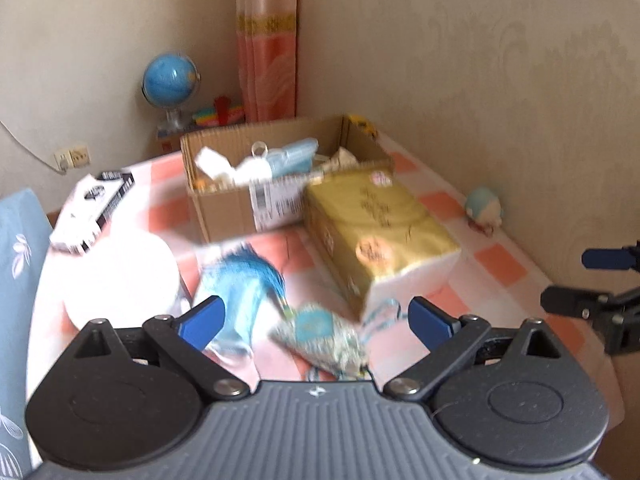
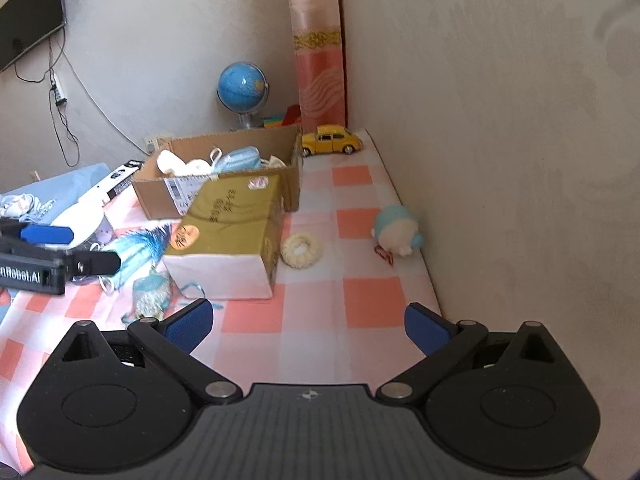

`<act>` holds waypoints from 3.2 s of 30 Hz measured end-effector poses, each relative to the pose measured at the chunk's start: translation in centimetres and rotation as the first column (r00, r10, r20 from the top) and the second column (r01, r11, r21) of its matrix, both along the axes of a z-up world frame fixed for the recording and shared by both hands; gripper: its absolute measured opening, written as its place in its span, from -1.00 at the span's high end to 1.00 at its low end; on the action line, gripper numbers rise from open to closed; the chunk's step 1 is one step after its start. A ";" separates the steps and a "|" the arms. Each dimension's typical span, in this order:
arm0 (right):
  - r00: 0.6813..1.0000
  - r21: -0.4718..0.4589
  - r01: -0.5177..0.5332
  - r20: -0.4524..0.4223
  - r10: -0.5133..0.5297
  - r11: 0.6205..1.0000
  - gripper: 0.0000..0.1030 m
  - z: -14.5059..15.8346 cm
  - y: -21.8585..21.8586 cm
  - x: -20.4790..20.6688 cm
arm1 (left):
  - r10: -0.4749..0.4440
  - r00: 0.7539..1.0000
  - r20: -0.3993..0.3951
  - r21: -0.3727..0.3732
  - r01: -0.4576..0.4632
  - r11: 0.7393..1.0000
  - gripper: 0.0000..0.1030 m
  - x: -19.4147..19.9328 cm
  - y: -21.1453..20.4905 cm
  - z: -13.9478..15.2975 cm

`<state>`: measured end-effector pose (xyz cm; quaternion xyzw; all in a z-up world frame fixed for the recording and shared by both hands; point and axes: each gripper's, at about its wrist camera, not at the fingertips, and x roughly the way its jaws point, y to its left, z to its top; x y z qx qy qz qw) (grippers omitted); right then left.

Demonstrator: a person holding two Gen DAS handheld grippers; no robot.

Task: Organize soft objects
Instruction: 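Move left tool to floral sachet bag while right tool approaches blue-white plush toy, then close left gripper on floral sachet bag, then close right gripper on blue-white plush toy while left gripper lifts sachet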

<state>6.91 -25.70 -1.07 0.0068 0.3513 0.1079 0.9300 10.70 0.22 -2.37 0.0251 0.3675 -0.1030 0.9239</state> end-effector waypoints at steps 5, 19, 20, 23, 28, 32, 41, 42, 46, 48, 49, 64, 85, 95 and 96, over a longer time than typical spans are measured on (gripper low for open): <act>0.999 -0.028 -0.012 -0.044 0.010 1.000 -1.00 -1.6 0.1 0.7 | -0.053 0.997 -0.047 -0.012 0.053 0.999 -0.90 0.6 -0.7 -1.8; 0.991 -0.060 -0.017 -0.134 0.009 0.998 -1.00 -4.8 0.1 1.8 | -0.166 0.980 -0.111 0.044 0.172 0.984 -0.90 3.9 -2.6 -5.0; 0.991 -0.065 -0.018 -0.136 0.009 0.998 -1.00 -4.8 0.2 1.8 | -0.169 0.979 -0.116 0.044 0.175 0.984 -0.90 4.0 -2.6 -5.1; 0.990 -0.080 -0.023 -0.137 0.012 0.997 -1.00 -5.0 0.4 1.8 | -0.184 0.970 -0.159 0.015 0.189 0.982 -0.90 3.7 -2.5 -5.3; 0.991 -0.084 -0.014 -0.134 0.003 0.996 -1.00 -4.9 0.2 1.8 | -0.239 0.953 -0.186 -0.006 0.242 0.970 -0.90 2.1 -2.6 -5.4; 0.992 -0.081 -0.006 -0.130 -0.004 0.997 -1.00 -4.8 0.1 1.6 | -0.177 0.974 -0.142 0.057 0.187 0.981 -0.90 2.7 -2.3 -5.2; 0.992 -0.076 0.003 -0.123 -0.012 0.997 -1.00 -4.7 -0.1 1.3 | -0.249 0.948 -0.197 -0.008 0.253 0.967 -0.89 2.9 -2.4 -5.9; 0.992 -0.077 0.004 -0.123 -0.013 0.997 -1.00 -4.7 -0.1 1.4 | -0.270 0.942 -0.201 -0.025 0.271 0.962 -0.90 2.5 -2.5 -5.8; 0.992 -0.075 0.006 -0.122 -0.015 0.997 -1.00 -4.7 -0.2 1.4 | -0.255 0.950 -0.183 0.000 0.259 0.966 -0.90 1.5 -2.8 -5.6; 0.992 -0.074 0.006 -0.124 -0.015 0.997 -1.00 -4.8 -0.2 1.4 | -0.231 0.959 -0.166 0.017 0.237 0.971 -0.90 1.5 -2.9 -5.7; 0.992 -0.076 0.005 -0.126 -0.014 0.997 -1.00 -4.8 -0.1 1.4 | -0.225 0.960 -0.164 0.016 0.231 0.973 -0.90 1.6 -3.0 -5.8; 0.991 -0.091 0.005 -0.136 -0.017 0.996 -1.00 -5.3 0.1 1.9 | -0.157 0.982 -0.101 0.055 0.163 0.985 -0.23 1.4 -4.0 -6.2; 0.991 -0.236 0.128 0.066 -0.116 0.963 -0.63 -4.8 0.9 5.6 | -0.017 0.994 -0.104 0.041 0.021 0.999 -0.12 0.7 -1.0 -6.0; 0.986 -0.340 0.143 0.130 -0.104 0.930 -0.41 -5.1 2.1 10.0 | -0.017 0.994 -0.108 0.032 0.020 0.999 -0.12 1.1 -0.8 -6.0; 0.986 -0.351 0.144 0.133 -0.103 0.925 -0.37 -5.2 2.2 10.4 | -0.017 0.994 -0.109 0.032 0.021 0.999 -0.12 1.2 -0.8 -6.0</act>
